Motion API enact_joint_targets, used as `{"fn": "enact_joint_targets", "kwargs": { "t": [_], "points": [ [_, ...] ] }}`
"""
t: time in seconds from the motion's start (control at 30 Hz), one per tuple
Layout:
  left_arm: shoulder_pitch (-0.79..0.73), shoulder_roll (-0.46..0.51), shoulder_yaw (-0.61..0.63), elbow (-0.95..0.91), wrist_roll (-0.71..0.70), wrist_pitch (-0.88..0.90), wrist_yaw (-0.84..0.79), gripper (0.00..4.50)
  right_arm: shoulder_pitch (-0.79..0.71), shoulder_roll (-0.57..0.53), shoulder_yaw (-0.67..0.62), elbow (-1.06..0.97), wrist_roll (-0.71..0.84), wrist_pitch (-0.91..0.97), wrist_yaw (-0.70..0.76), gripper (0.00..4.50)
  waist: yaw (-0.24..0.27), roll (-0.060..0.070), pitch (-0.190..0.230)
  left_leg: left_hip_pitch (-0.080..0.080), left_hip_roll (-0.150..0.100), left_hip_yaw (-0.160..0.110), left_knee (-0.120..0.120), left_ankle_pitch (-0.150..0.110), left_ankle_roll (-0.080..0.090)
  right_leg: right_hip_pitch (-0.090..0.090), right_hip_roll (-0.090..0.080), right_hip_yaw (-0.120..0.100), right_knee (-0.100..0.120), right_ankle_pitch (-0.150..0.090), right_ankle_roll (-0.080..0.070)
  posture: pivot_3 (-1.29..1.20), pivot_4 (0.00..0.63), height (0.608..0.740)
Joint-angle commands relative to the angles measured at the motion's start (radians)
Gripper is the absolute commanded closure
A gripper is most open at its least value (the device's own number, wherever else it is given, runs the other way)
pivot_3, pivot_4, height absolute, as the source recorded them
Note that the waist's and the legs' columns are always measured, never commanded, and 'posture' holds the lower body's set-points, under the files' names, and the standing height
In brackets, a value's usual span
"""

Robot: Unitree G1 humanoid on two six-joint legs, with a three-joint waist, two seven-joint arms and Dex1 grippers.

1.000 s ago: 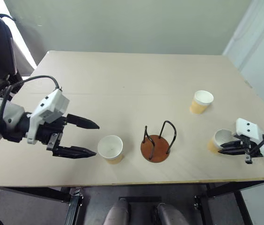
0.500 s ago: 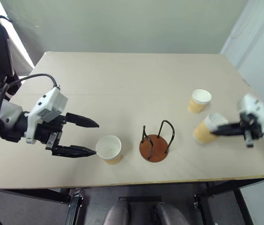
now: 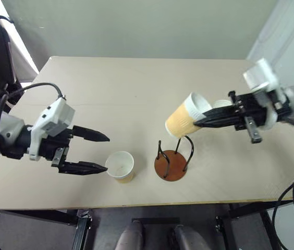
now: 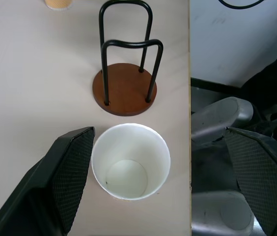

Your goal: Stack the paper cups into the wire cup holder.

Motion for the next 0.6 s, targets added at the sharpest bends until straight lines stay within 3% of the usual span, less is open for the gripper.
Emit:
{"fn": "enact_joint_targets", "kwargs": {
  "t": [0.03, 0.43, 0.53, 0.6],
  "points": [
    [0.017, 0.005, 0.052, -0.043, -0.019, -0.003, 0.012, 0.00, 0.003, -0.001, 0.030, -0.010, -0.058, -0.057, 0.027, 4.48, -0.001, 0.000, 0.000, 0.000, 0.000, 0.000, 0.000, 0.000, 0.000, 0.000, 0.000, 0.000, 0.001, 0.000, 0.000, 0.00, 0.150, 0.740],
    [0.070, 0.018, 0.099, -0.077, -0.036, 0.010, 0.040, 0.00, 0.030, 0.026, 0.113, -0.039, -0.128, -0.080, 0.061, 4.48, -0.003, 0.000, 0.000, 0.001, 0.001, 0.000, -0.001, 0.004, -0.004, -0.004, 0.000, -0.001, 0.008, -0.001, -0.005, 0.00, 0.150, 0.740],
    [0.075, 0.020, 0.102, -0.080, -0.039, 0.012, 0.043, 0.00, 0.023, 0.031, 0.123, -0.038, -0.137, -0.078, 0.061, 3.92, -0.003, 0.000, 0.000, 0.001, 0.001, 0.000, -0.001, 0.005, -0.004, -0.004, 0.000, -0.001, 0.009, -0.001, -0.005, 0.00, 0.150, 0.740],
    [0.077, 0.021, 0.104, -0.081, -0.041, 0.012, 0.045, 0.00, 0.020, 0.034, 0.125, -0.038, -0.142, -0.076, 0.062, 3.27, -0.003, 0.000, 0.000, 0.001, 0.001, 0.000, -0.001, 0.005, -0.004, -0.004, 0.000, -0.001, 0.008, -0.001, -0.005, 0.00, 0.150, 0.740]
  ]
}}
